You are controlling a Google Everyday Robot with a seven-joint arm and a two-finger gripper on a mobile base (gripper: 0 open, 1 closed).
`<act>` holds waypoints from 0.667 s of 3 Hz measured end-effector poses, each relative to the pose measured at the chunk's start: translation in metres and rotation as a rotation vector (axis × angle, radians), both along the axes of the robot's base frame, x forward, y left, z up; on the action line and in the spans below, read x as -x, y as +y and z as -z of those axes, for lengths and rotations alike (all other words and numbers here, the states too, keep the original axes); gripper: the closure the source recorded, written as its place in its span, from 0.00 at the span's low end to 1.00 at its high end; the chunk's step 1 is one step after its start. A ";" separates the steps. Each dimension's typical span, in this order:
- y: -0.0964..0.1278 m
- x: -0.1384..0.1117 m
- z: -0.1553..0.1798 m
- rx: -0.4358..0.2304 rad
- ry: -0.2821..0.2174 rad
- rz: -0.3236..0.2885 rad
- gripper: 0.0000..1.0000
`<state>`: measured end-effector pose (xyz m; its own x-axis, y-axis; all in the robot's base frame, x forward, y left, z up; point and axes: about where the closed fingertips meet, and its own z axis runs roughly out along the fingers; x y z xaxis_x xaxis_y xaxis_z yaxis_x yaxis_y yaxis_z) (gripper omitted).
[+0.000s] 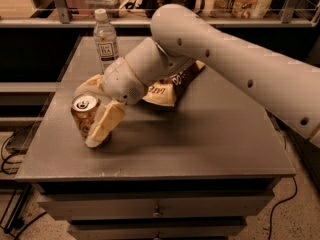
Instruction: Pick orange can
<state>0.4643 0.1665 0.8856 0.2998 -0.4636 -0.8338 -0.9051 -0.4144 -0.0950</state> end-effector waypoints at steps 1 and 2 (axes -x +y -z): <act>0.008 0.002 -0.004 -0.026 0.001 -0.014 0.47; 0.007 0.001 -0.013 -0.042 -0.005 -0.008 0.71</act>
Offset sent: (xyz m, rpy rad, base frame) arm 0.0036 0.0012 0.0232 0.0627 -0.0114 -0.0096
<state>0.4636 0.1732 0.8986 0.3076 -0.4253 -0.8512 -0.9012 -0.4173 -0.1172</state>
